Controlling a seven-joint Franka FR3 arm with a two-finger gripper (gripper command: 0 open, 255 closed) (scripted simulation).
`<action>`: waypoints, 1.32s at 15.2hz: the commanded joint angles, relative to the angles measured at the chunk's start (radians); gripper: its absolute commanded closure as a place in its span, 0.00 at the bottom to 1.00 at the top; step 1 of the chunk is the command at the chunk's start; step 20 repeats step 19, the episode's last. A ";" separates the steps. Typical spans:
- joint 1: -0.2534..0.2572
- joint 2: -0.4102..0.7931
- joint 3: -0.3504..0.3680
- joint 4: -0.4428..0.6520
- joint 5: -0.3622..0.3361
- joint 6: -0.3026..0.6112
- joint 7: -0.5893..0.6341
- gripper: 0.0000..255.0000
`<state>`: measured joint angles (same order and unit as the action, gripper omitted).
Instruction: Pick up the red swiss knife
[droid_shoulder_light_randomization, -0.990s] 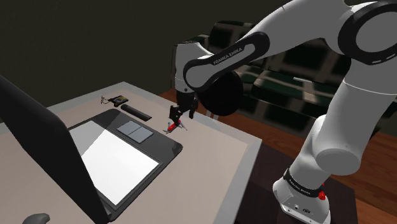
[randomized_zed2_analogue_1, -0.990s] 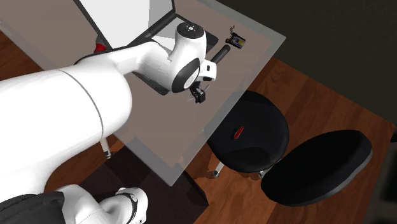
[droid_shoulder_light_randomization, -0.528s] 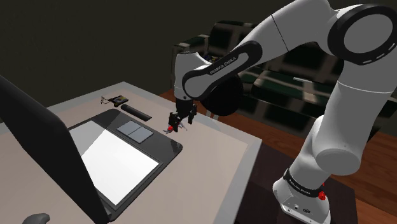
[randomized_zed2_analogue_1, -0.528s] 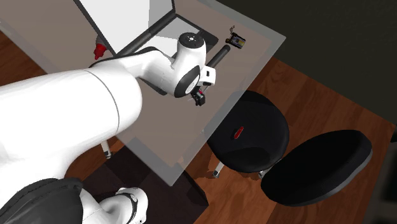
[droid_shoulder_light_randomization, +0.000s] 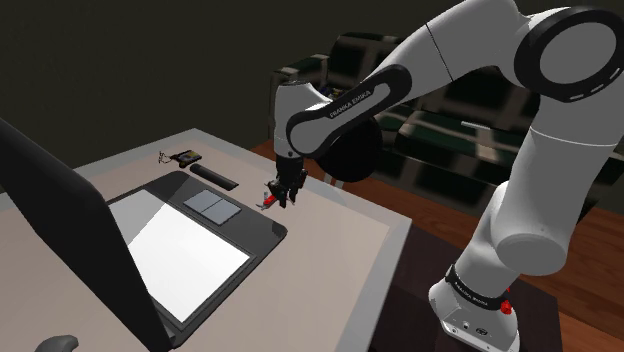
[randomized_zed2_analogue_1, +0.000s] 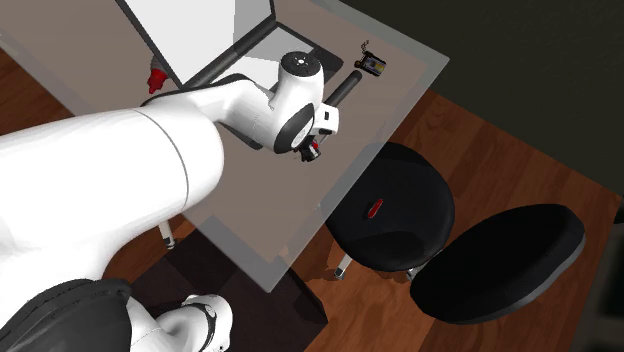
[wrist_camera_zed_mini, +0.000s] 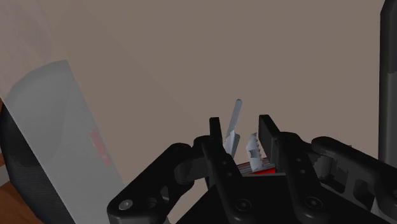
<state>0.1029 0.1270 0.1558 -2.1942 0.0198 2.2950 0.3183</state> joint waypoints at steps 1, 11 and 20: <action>0.000 0.000 0.000 0.000 0.000 0.000 0.000 1.00; -0.002 -0.068 0.001 0.045 0.011 -0.113 -0.005 1.00; -0.003 -0.106 0.001 0.087 0.016 -0.193 -0.007 1.00</action>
